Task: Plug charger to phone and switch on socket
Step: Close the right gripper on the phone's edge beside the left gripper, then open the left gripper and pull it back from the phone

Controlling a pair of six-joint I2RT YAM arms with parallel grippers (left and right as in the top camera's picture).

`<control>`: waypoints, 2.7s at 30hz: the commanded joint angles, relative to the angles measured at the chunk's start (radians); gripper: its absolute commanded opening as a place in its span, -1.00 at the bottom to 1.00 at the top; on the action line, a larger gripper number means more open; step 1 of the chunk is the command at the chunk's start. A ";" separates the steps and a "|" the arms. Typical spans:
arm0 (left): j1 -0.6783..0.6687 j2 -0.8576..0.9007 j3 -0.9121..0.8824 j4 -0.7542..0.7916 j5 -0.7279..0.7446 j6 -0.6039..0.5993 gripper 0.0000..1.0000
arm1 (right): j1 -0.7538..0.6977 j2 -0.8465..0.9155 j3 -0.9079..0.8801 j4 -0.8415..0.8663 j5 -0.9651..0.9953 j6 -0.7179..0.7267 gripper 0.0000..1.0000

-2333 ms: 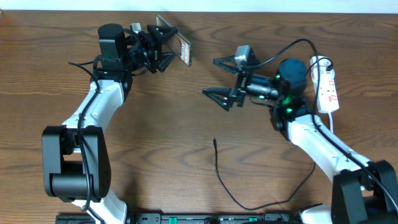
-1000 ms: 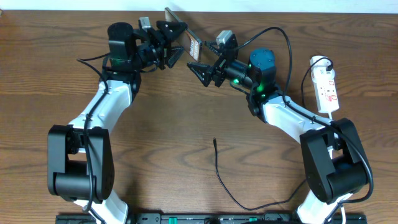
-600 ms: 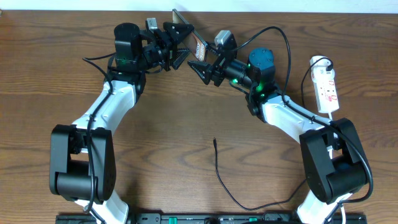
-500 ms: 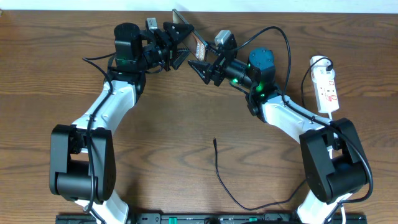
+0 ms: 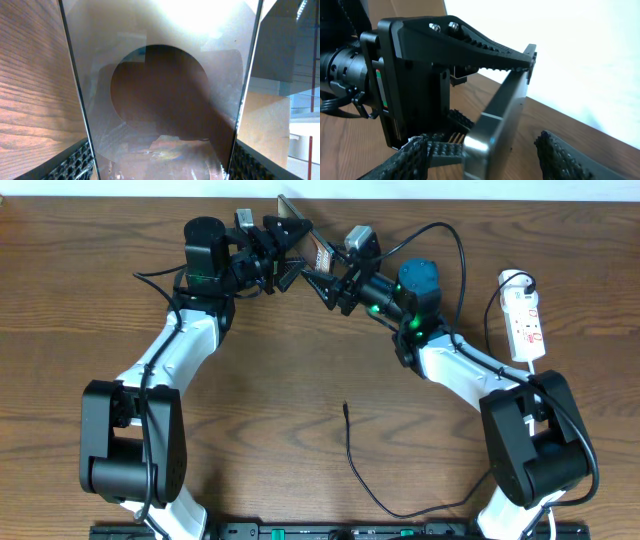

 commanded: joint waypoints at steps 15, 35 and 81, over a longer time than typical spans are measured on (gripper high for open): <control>-0.003 -0.016 0.009 0.020 0.016 -0.005 -0.86 | 0.044 0.011 0.021 0.003 0.181 0.080 0.25; -0.042 -0.016 0.009 0.020 0.031 -0.006 -0.85 | 0.047 0.011 0.021 0.004 0.180 0.079 0.10; -0.064 -0.016 0.009 0.019 0.000 -0.001 -0.66 | 0.050 0.011 0.021 0.003 0.181 0.080 -0.76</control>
